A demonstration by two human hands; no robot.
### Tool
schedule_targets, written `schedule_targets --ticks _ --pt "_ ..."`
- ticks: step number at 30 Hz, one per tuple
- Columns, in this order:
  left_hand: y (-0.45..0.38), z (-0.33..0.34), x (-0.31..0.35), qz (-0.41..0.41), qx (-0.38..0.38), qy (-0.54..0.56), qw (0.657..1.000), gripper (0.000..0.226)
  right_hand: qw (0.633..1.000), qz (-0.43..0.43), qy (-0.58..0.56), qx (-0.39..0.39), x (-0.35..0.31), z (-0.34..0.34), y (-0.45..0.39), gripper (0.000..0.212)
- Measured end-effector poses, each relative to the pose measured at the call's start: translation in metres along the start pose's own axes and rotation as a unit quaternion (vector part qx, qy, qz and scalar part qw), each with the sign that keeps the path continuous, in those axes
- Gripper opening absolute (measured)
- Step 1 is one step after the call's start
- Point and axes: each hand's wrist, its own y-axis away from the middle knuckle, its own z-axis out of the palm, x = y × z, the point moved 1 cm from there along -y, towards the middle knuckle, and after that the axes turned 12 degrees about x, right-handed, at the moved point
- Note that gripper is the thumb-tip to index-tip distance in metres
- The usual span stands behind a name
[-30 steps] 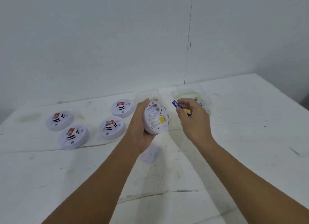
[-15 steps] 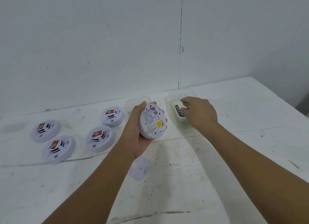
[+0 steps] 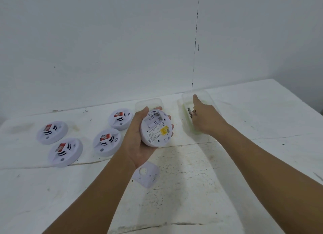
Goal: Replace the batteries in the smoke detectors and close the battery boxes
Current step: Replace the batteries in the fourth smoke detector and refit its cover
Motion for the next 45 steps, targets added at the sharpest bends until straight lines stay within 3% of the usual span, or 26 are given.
schedule_targets --ticks 4,11,15,24,32,38,45 --pt "0.007 -0.010 0.009 0.020 0.005 0.017 1.000 0.048 0.998 -0.008 -0.018 0.065 -0.001 0.004 0.003 0.063" --pt "0.015 -0.035 0.023 0.041 0.035 0.025 0.998 0.042 0.985 -0.045 0.030 0.165 -0.009 0.008 0.009 0.052" --pt "0.017 -0.045 0.028 0.044 0.042 0.036 0.998 0.037 0.976 -0.100 -0.043 0.191 -0.028 0.013 0.016 0.043" --pt "0.011 -0.065 0.042 0.051 0.023 0.052 0.997 0.046 0.981 -0.135 -0.097 0.101 -0.075 0.034 0.017 0.024" --pt "0.001 -0.076 0.051 0.053 0.026 0.048 0.997 0.046 0.989 -0.147 0.027 0.004 -0.090 0.043 -0.007 0.023" --pt "-0.006 -0.083 0.051 0.048 0.038 0.049 0.997 0.073 0.974 -0.172 0.115 -0.087 -0.109 0.055 -0.018 0.022" --pt "-0.008 -0.084 0.052 0.058 0.019 0.037 0.997 0.045 0.964 -0.186 0.180 -0.062 -0.122 0.079 -0.024 0.010"
